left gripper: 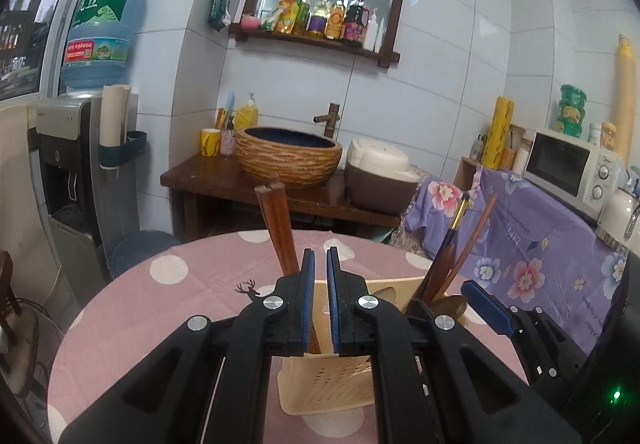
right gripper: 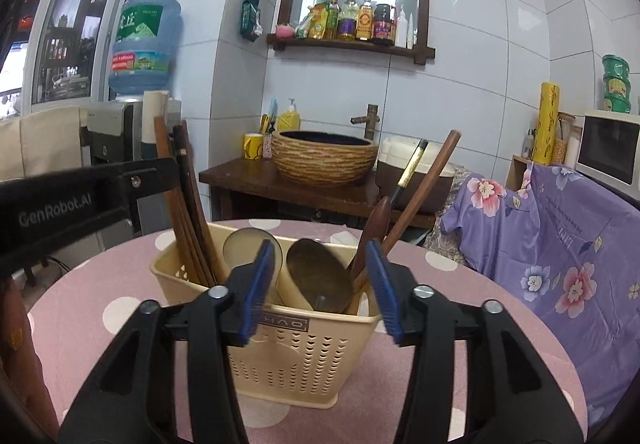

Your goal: Organize utensils

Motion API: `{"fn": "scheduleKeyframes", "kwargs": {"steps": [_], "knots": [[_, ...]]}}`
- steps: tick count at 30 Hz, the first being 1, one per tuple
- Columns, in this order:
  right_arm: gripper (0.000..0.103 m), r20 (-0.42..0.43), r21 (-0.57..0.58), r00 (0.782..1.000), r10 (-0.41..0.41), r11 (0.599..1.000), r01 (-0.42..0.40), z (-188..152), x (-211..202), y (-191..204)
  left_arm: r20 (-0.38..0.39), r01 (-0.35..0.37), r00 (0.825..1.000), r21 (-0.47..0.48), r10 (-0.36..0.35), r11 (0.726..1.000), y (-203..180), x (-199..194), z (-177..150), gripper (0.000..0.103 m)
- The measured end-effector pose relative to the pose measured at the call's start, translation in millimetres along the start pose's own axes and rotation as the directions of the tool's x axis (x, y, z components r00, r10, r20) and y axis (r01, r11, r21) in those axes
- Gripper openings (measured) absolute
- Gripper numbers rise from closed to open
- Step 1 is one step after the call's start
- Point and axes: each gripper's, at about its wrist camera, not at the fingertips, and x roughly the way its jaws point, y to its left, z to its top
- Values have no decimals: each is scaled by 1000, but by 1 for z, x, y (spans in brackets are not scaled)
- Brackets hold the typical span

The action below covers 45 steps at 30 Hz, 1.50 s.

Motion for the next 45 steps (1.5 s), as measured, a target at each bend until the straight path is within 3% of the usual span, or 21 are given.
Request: {"fn": "scheduleKeyframes", "kwargs": {"steps": [2, 4, 5, 6, 10, 12, 17, 19, 22, 26, 30, 36, 45], "knots": [[64, 20, 13, 1000, 1, 1000, -1, 0, -15, -5, 23, 10, 1000, -3, -10, 1000, 2, -18, 2, 15], [66, 29, 26, 1000, -1, 1000, 1, -2, -33, -10, 43, 6, 999, 1, -6, 1000, 4, -37, -2, 43], [69, 19, 26, 1000, -7, 1000, 7, -4, -42, -13, 61, -3, 998, 1, 3, 1000, 6, -49, -6, 63], [78, 6, 26, 1000, -11, 1000, 11, -8, -53, -16, 85, -9, 996, 8, 8, 1000, 9, -65, -13, 75], [91, -45, 34, 999, 3, 999, -1, -27, -104, -29, 119, -37, 992, 61, 29, 997, 15, -114, -51, 99], [97, -60, 49, 998, 8, 999, -5, -42, -129, -34, 90, -49, 995, 92, 40, 995, 16, -129, -72, 98], [97, -86, 101, 996, 13, 995, -5, -91, -181, -32, 11, -77, 997, 83, 77, 994, 24, -154, -121, 98], [97, -63, 130, 998, 2, 992, 6, -114, -202, -29, 23, -101, 995, 65, 100, 993, 27, -171, -142, 98], [97, -111, 134, 994, 11, 991, 4, -140, -220, -22, 37, -137, 990, 58, 135, 989, 28, -192, -167, 98], [97, -121, 109, 993, 18, 994, -5, -163, -251, -11, 52, -126, 991, 64, 123, 990, 21, -217, -179, 98], [97, -32, 96, 999, -28, 995, 31, -167, -287, -1, 98, -103, 990, 60, 97, 993, 11, -240, -181, 98], [97, 30, 97, 998, -47, 994, 44, -161, -321, 7, 152, -116, 983, 87, 102, 989, -1, -259, -186, 98], [97, 61, 98, 997, -37, 995, 31, -156, -331, 6, 175, -157, 974, 61, 144, 986, 5, -265, -188, 98]]}}
